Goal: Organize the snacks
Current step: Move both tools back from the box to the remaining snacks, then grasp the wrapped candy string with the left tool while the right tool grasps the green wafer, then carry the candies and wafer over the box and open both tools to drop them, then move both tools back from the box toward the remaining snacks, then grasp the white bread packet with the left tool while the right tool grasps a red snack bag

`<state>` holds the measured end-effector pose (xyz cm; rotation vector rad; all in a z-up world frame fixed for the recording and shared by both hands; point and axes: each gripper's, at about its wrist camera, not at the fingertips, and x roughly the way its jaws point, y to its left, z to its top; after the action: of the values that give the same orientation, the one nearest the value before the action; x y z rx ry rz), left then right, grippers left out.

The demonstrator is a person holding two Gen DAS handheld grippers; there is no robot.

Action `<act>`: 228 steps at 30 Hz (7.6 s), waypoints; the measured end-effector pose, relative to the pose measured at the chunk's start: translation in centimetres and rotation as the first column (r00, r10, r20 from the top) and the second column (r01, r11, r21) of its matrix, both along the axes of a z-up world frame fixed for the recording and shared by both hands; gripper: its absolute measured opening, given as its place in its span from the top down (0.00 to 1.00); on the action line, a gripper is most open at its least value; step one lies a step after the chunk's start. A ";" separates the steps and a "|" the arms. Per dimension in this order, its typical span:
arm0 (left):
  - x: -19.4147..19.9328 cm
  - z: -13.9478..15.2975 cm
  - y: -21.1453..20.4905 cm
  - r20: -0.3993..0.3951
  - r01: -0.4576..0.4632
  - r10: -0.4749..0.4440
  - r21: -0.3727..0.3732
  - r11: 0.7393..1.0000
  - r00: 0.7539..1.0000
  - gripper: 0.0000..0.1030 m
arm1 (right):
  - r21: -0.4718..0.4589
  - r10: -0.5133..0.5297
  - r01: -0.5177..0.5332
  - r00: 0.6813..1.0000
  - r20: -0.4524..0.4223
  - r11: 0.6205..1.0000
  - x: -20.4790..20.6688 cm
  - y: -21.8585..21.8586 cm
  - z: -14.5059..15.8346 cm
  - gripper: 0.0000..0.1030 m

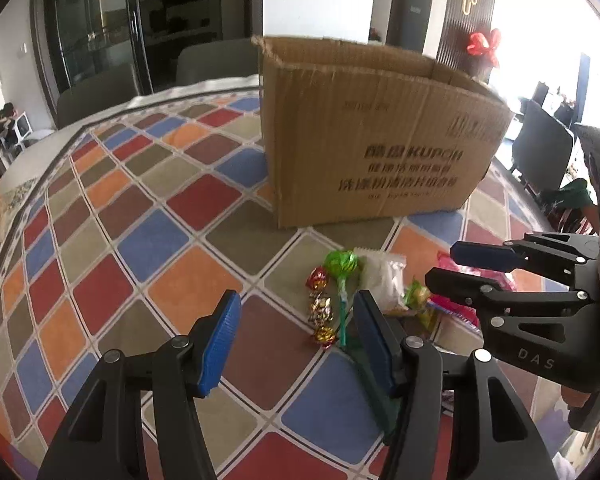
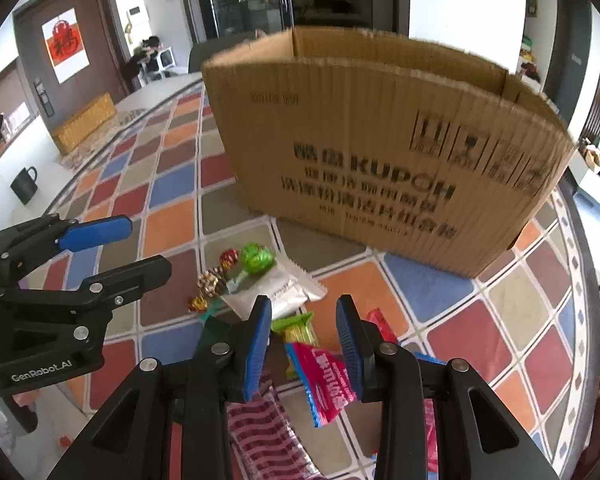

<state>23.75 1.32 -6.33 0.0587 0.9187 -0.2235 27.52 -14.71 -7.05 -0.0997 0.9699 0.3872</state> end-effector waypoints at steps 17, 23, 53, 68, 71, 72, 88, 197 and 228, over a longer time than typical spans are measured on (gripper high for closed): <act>1.7 -3.1 -0.7 -0.092 0.034 -0.036 -0.022 0.999 0.995 0.55 | -0.033 0.061 -0.065 0.993 -0.103 0.997 0.9 1.0 -2.9 0.67; 2.4 -3.8 -1.1 -0.112 0.041 -0.045 -0.032 0.999 0.993 0.61 | -0.033 0.061 -0.065 0.991 -0.121 0.997 1.0 1.2 -3.6 0.67; 2.4 -3.4 -1.1 -0.107 0.011 -0.018 -0.067 0.998 0.994 0.82 | 0.000 0.009 -0.009 0.995 -0.096 1.000 0.8 0.9 -3.3 0.80; 0.7 1.7 -1.4 0.012 0.032 -0.031 -0.110 0.993 0.999 0.82 | 0.074 -0.044 0.041 0.998 0.040 0.996 -0.9 -0.8 2.0 0.80; 0.6 2.9 -1.5 0.040 0.043 -0.038 -0.117 0.992 0.998 0.82 | 0.089 -0.062 0.056 0.996 0.068 0.994 -1.1 -1.2 3.0 0.80; 0.6 3.4 -1.6 0.052 0.046 -0.040 -0.118 0.992 0.998 0.82 | 0.095 -0.067 0.059 0.995 0.080 0.994 -1.2 -1.4 3.5 0.80; 2.0 10.4 -2.6 0.230 0.092 -0.056 -0.148 0.985 0.972 0.82 | 0.181 -0.158 0.115 0.955 0.251 0.977 -0.6 -3.5 10.2 0.80; 1.6 0.5 -5.7 0.028 0.449 -0.451 0.063 0.891 0.892 0.59 | 0.104 -0.363 0.364 0.931 -0.035 0.926 -4.0 -3.8 0.3 0.59; 4.8 -4.6 -8.2 -0.128 0.393 -0.386 0.033 0.919 0.914 0.66 | 0.108 -0.367 0.384 0.918 -0.148 0.917 -2.4 -3.7 -3.9 0.59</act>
<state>28.55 -6.85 -10.92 0.2876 1.0276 -0.5772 25.14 -18.39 -10.91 0.2365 1.0573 0.1017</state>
